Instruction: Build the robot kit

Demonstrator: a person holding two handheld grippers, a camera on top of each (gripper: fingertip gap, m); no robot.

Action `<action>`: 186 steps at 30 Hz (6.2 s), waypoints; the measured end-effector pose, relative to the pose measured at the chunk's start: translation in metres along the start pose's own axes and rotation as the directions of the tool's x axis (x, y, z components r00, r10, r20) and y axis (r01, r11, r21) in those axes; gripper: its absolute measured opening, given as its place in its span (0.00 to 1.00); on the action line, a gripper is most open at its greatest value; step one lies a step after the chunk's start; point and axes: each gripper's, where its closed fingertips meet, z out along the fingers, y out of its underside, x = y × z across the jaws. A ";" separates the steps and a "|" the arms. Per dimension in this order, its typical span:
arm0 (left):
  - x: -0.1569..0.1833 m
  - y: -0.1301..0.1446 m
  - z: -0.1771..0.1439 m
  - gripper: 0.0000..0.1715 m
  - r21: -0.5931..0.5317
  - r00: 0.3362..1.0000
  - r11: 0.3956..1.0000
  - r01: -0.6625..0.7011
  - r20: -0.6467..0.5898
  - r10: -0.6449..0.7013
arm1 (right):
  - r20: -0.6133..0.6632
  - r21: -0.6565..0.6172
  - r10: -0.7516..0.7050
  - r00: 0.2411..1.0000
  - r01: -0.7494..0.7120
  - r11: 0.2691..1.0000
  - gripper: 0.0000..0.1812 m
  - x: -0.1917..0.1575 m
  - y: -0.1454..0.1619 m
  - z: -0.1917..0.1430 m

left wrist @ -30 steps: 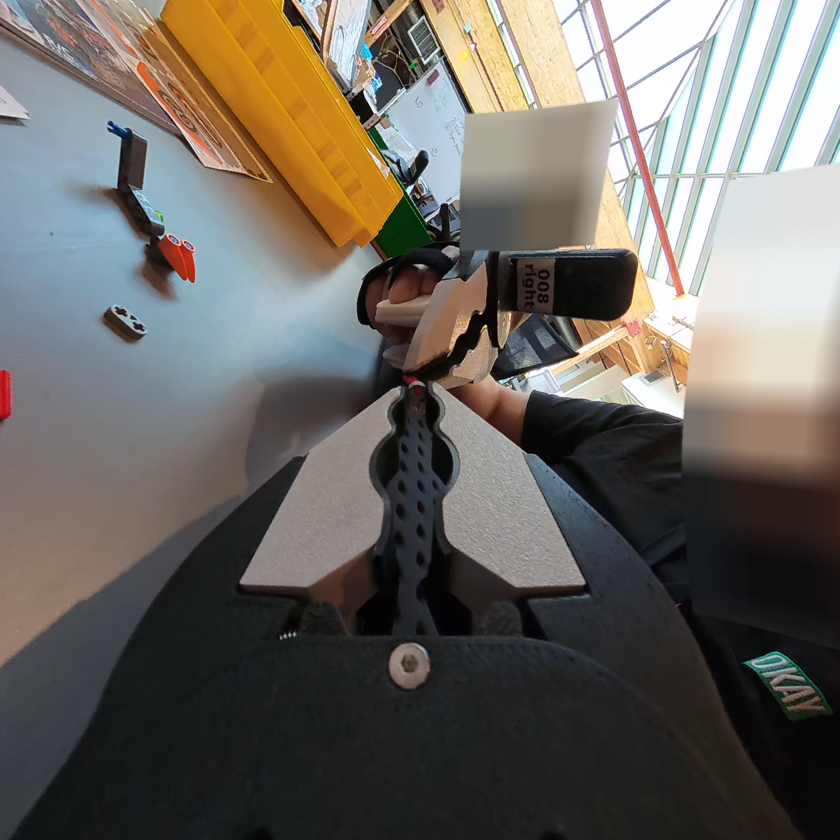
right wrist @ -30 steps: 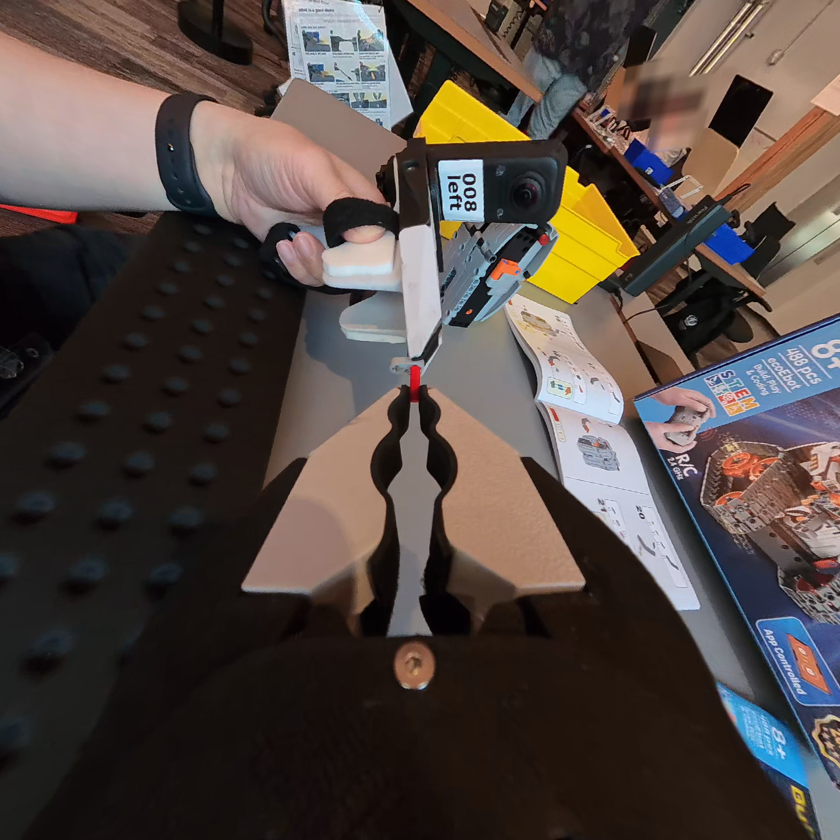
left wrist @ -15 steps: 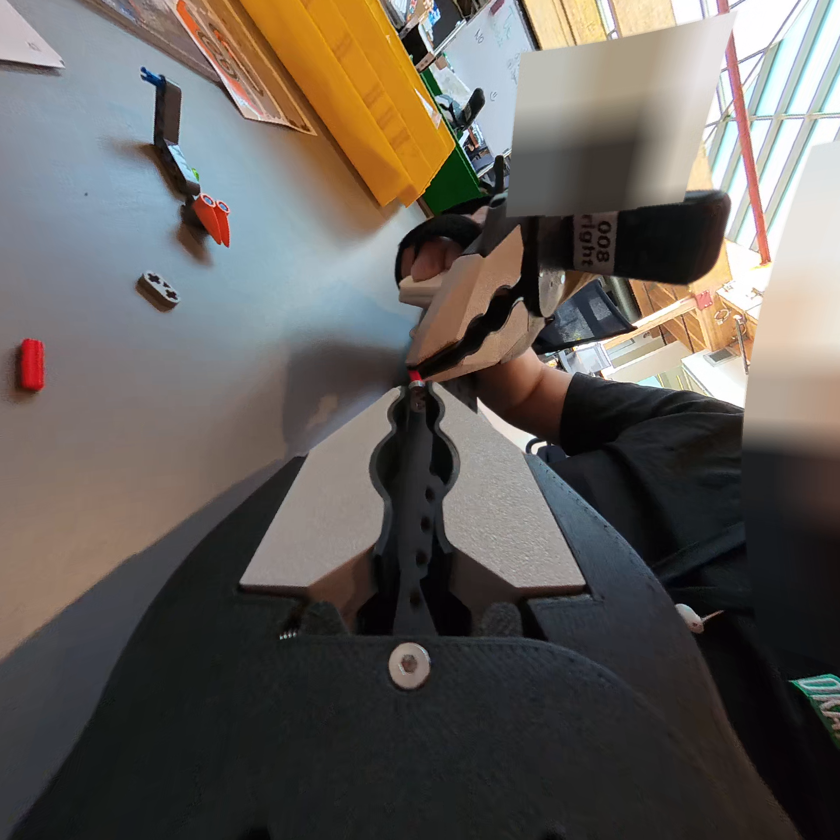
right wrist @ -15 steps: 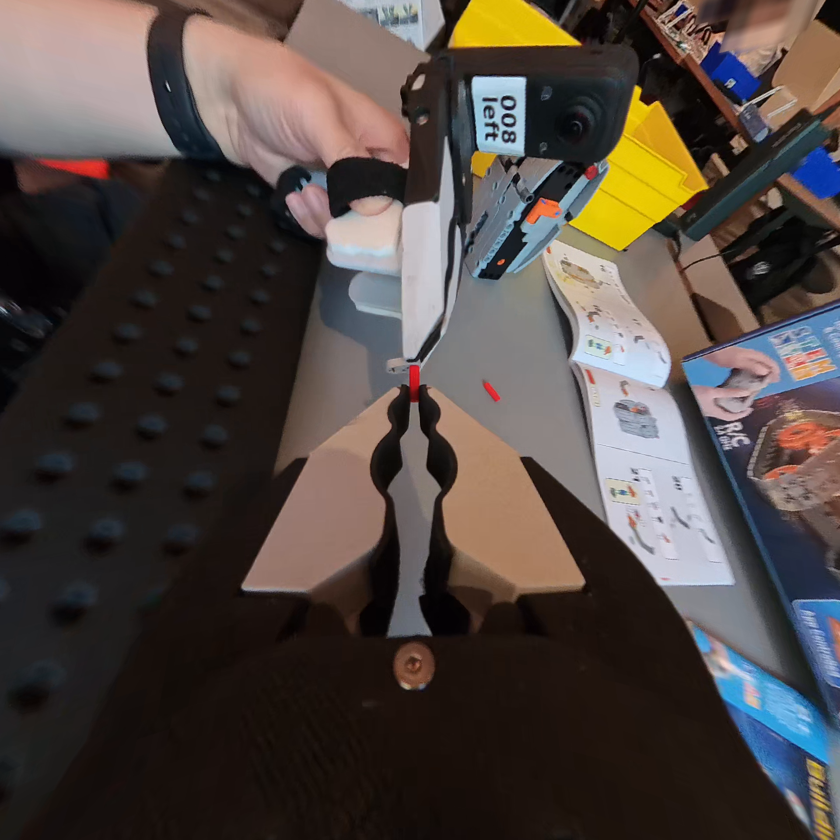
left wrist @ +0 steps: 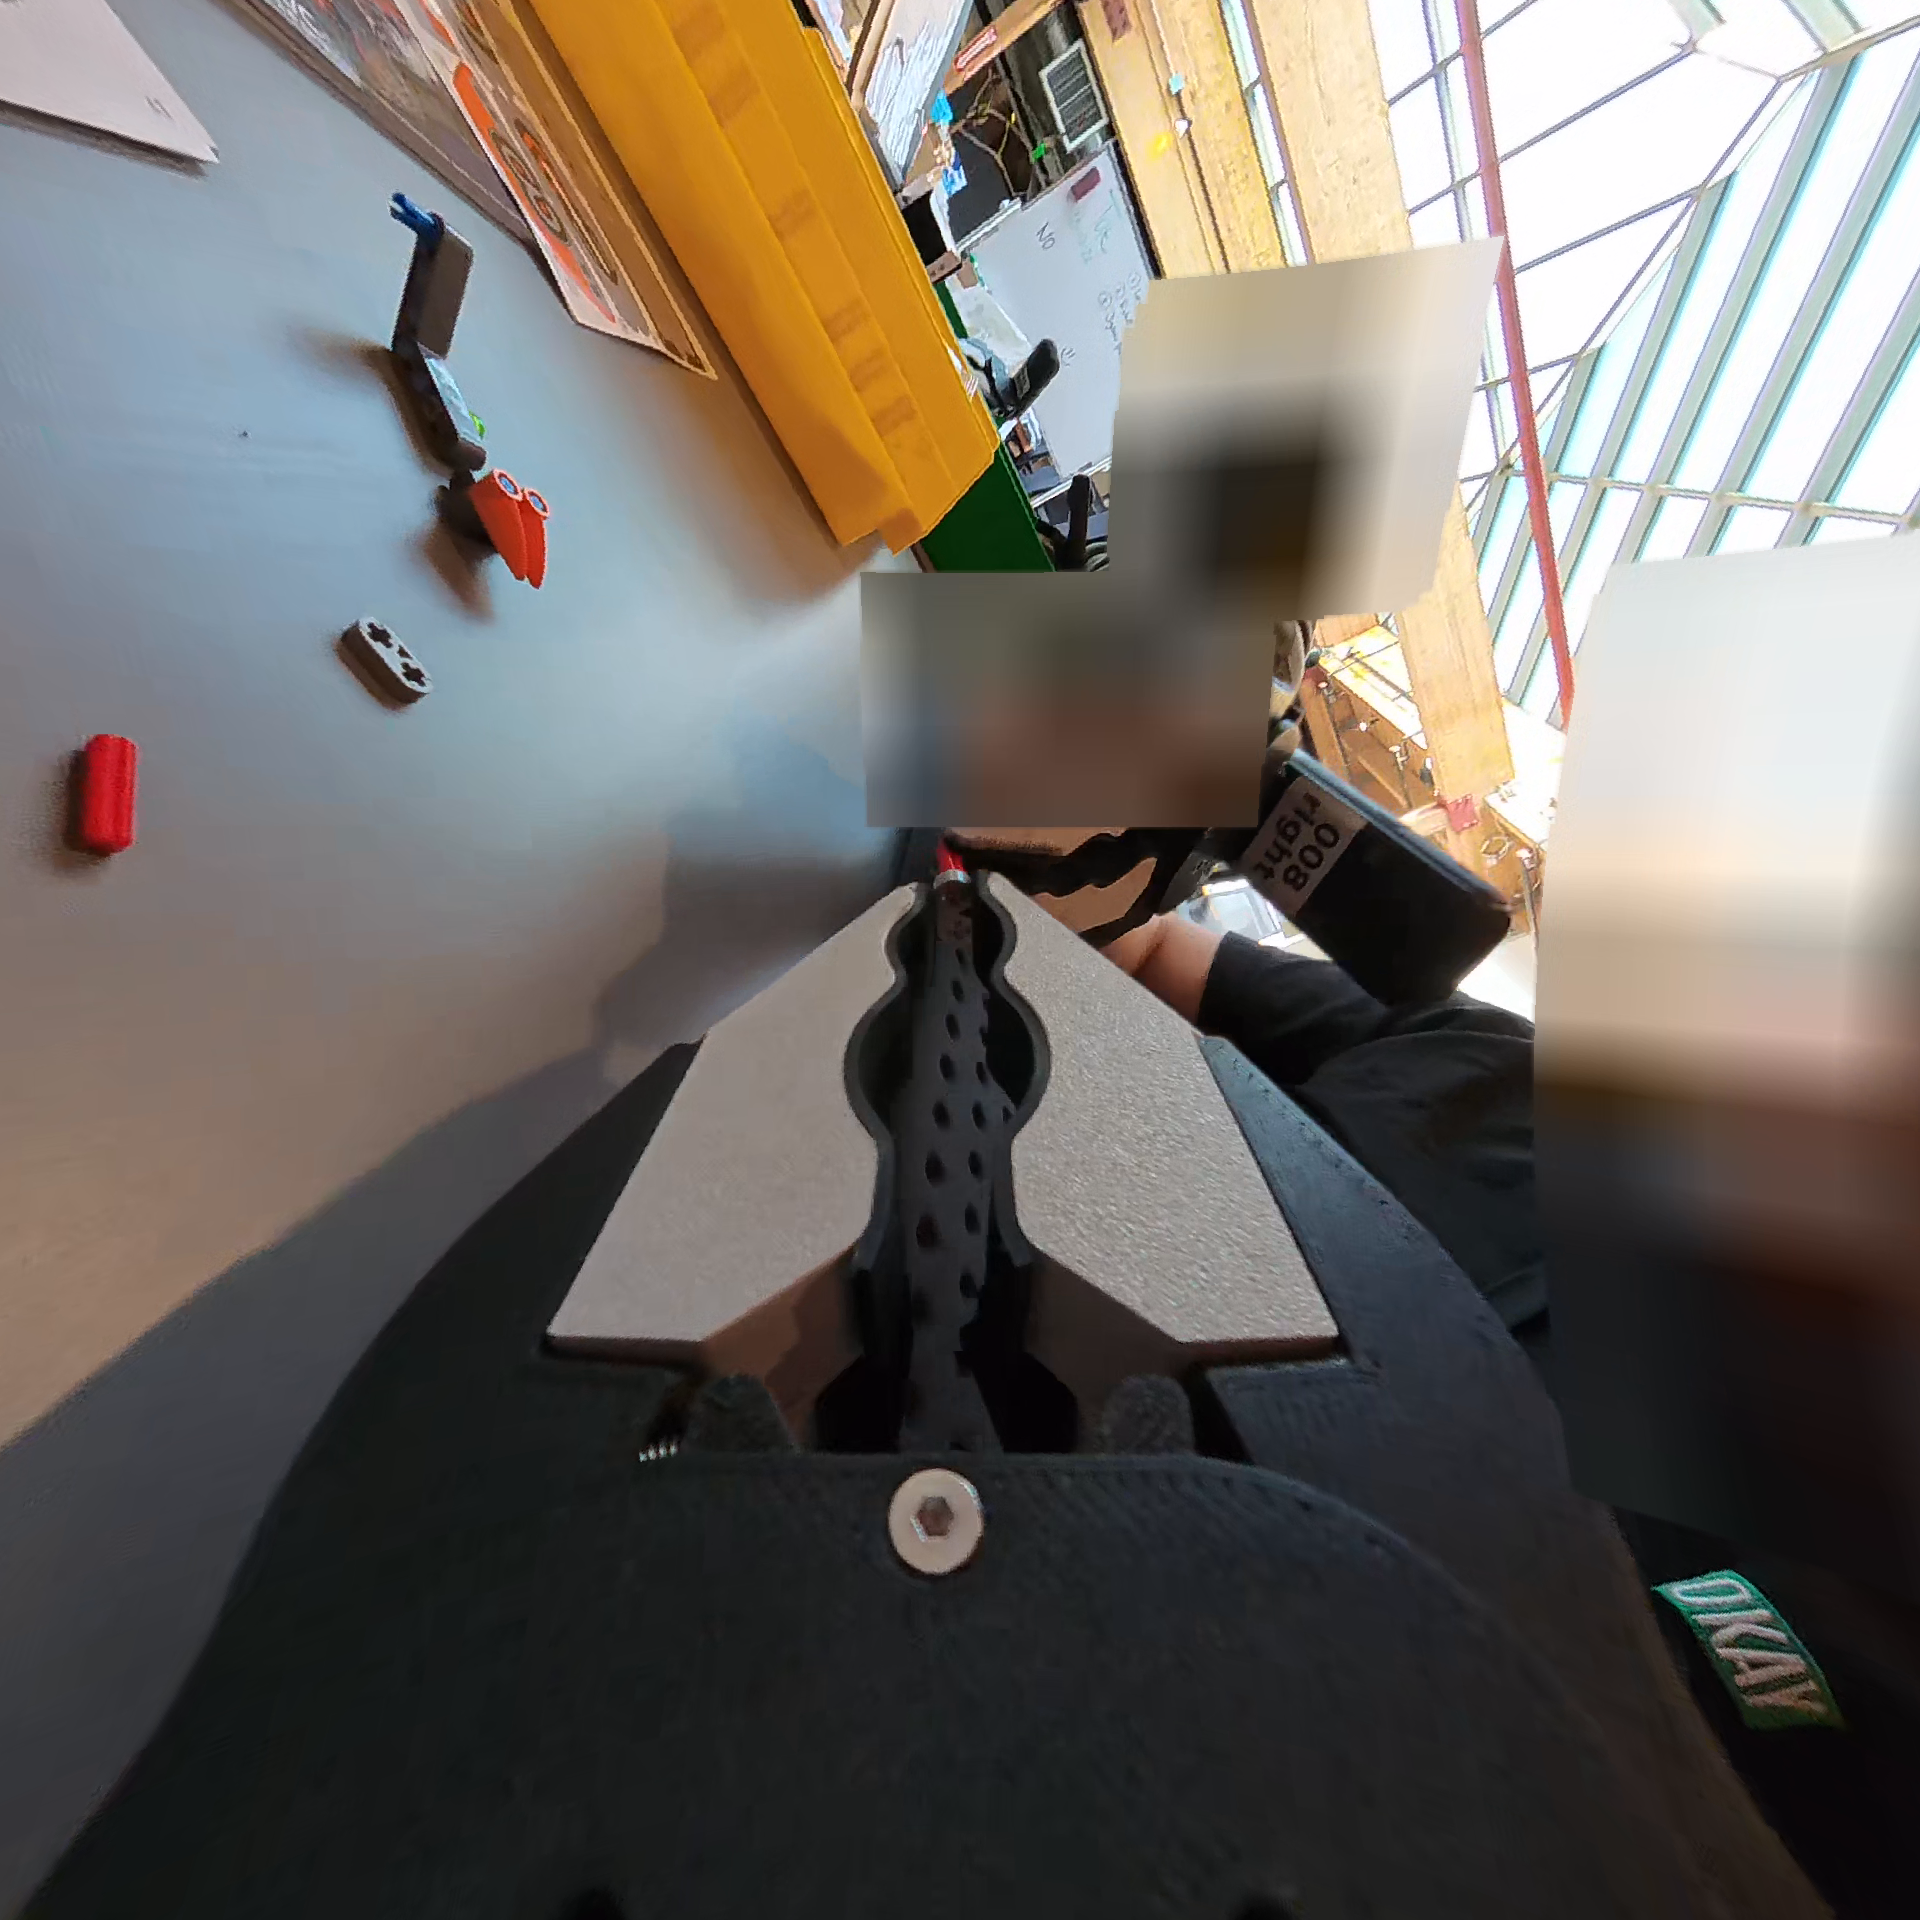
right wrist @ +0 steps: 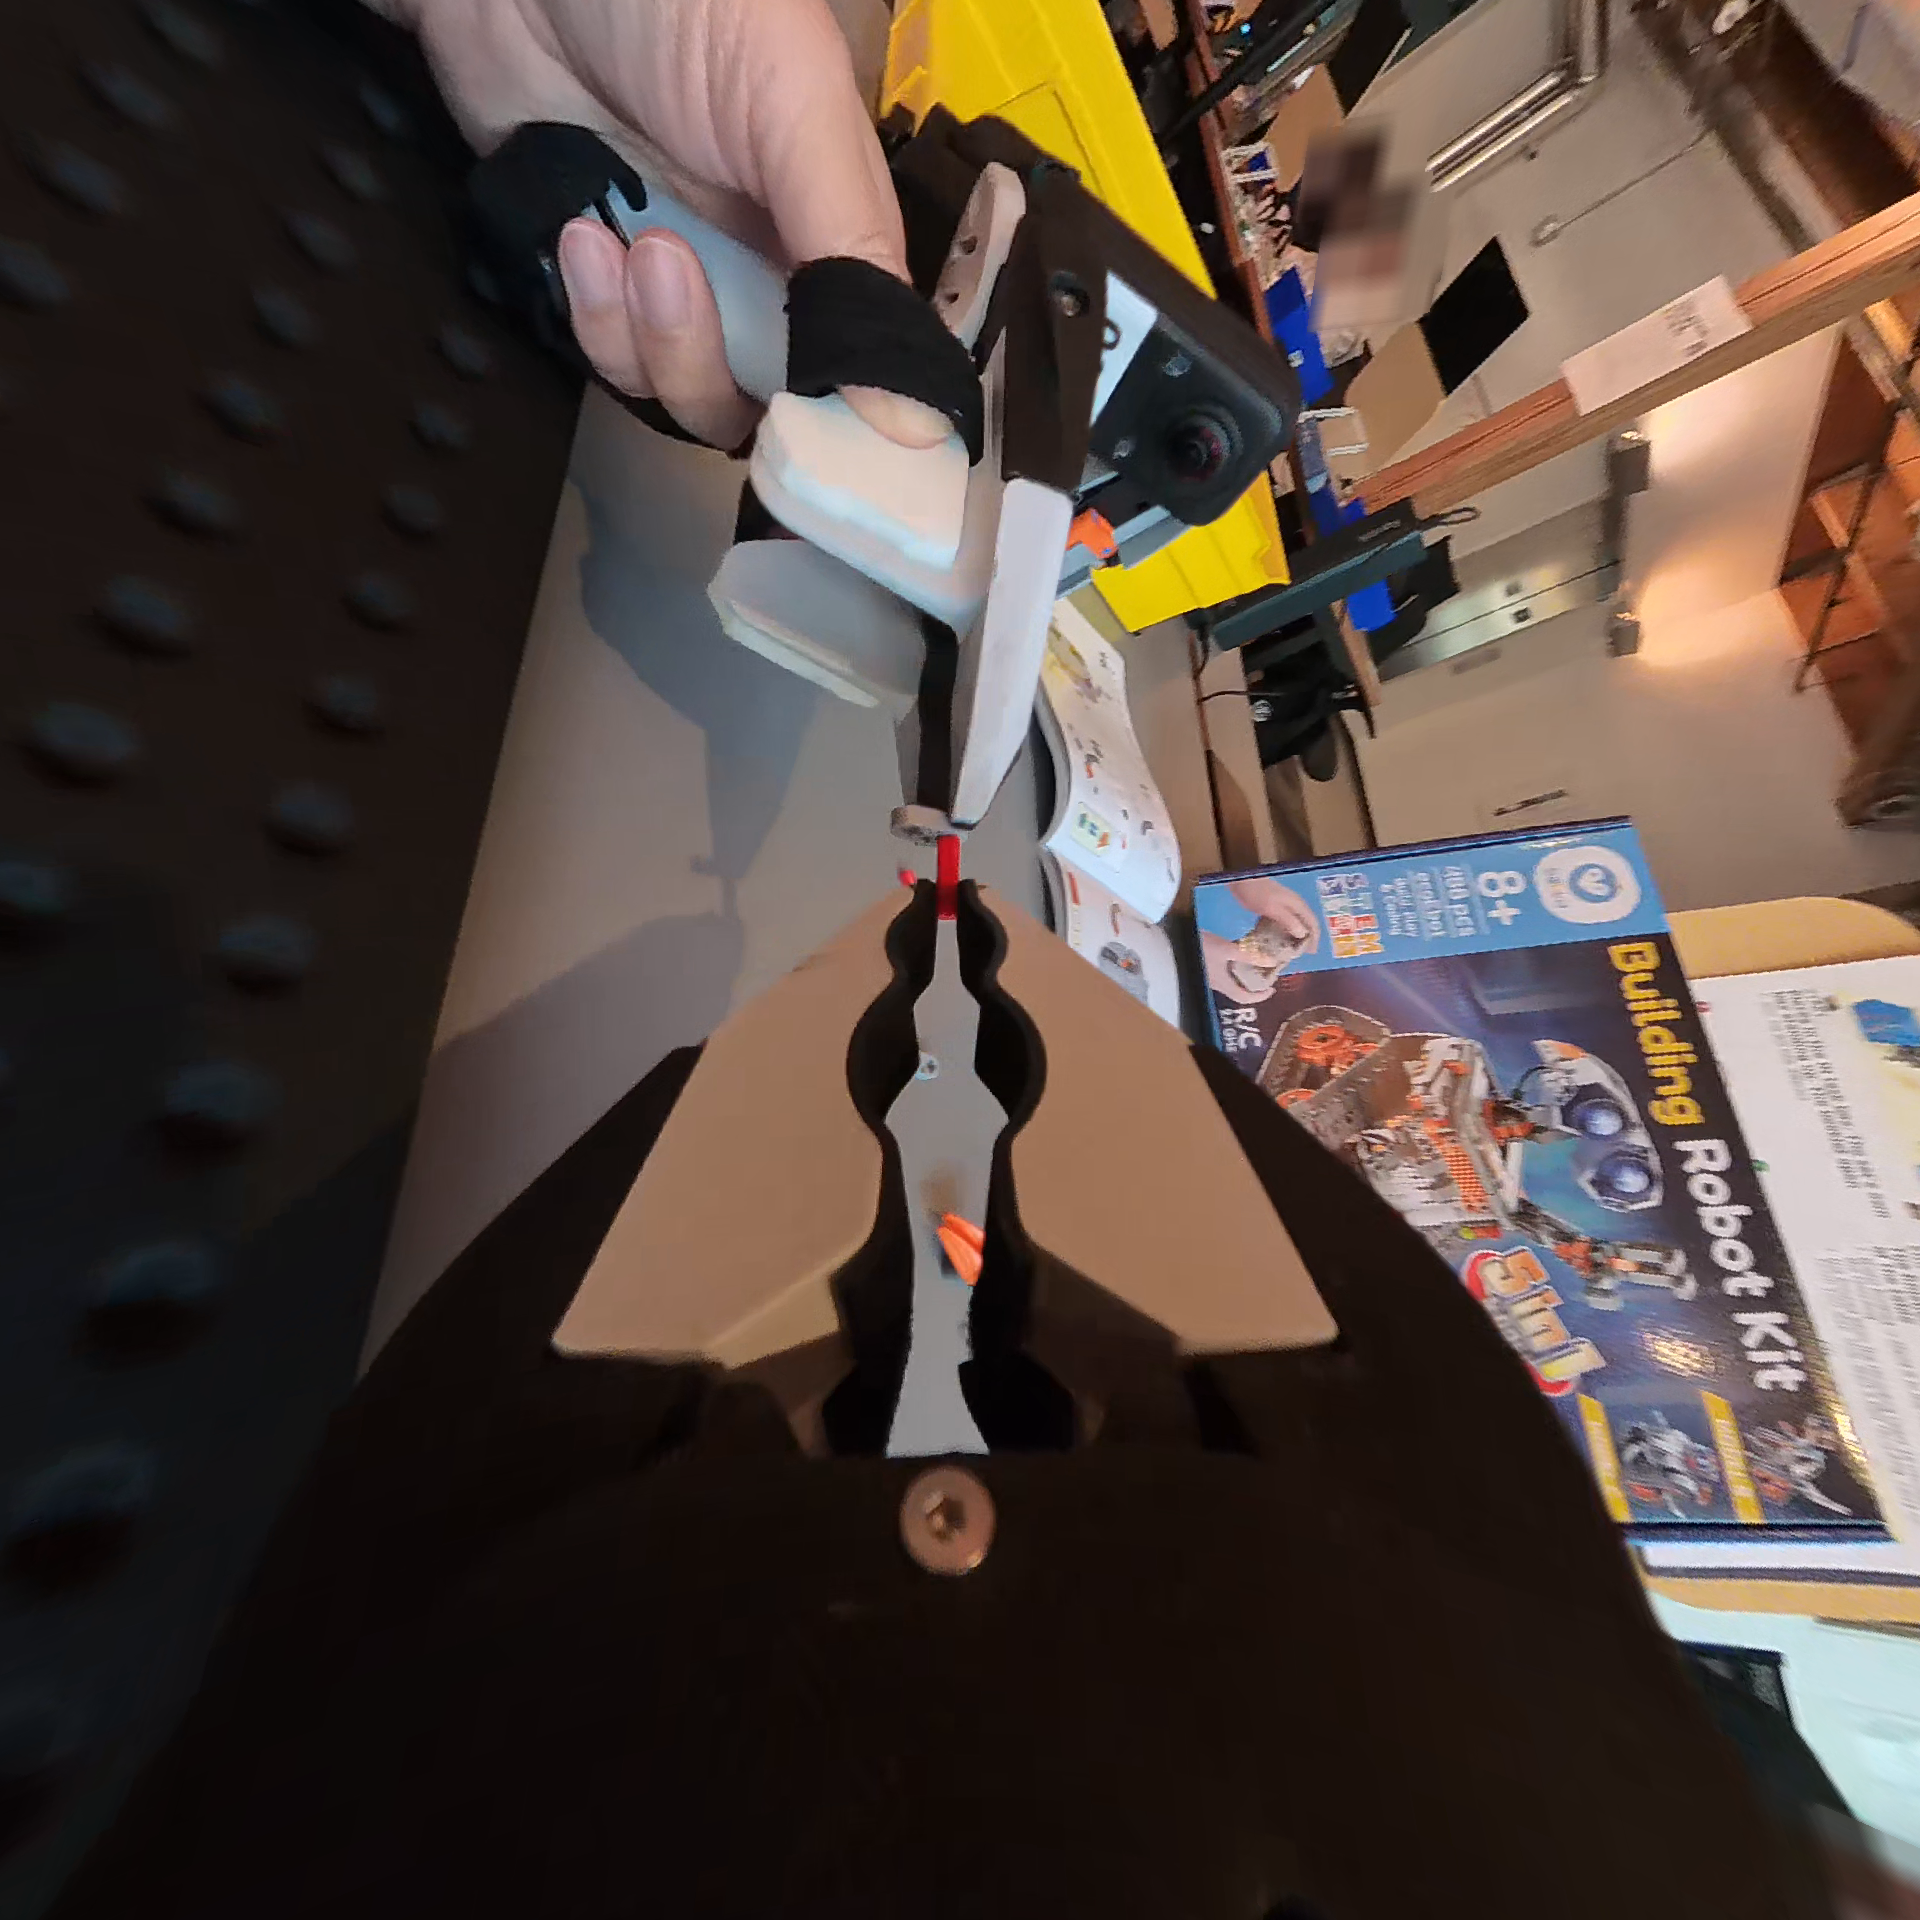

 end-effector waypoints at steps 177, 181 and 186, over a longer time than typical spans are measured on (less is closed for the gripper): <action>0.023 -0.004 -0.001 0.03 0.072 0.982 0.981 -0.182 -0.045 0.185 | 0.093 0.314 0.317 0.944 -0.330 0.890 0.14 0.018 -0.036 -0.006; 0.028 -0.014 -0.009 0.02 0.136 0.950 0.940 -0.313 0.043 0.310 | 0.186 0.213 0.613 0.768 -0.640 0.738 0.09 0.046 0.004 -0.009; 0.027 -0.033 -0.026 0.03 0.205 0.854 0.839 -0.505 0.259 0.451 | 0.070 -0.153 0.919 0.389 -0.906 0.395 0.09 0.022 0.067 0.029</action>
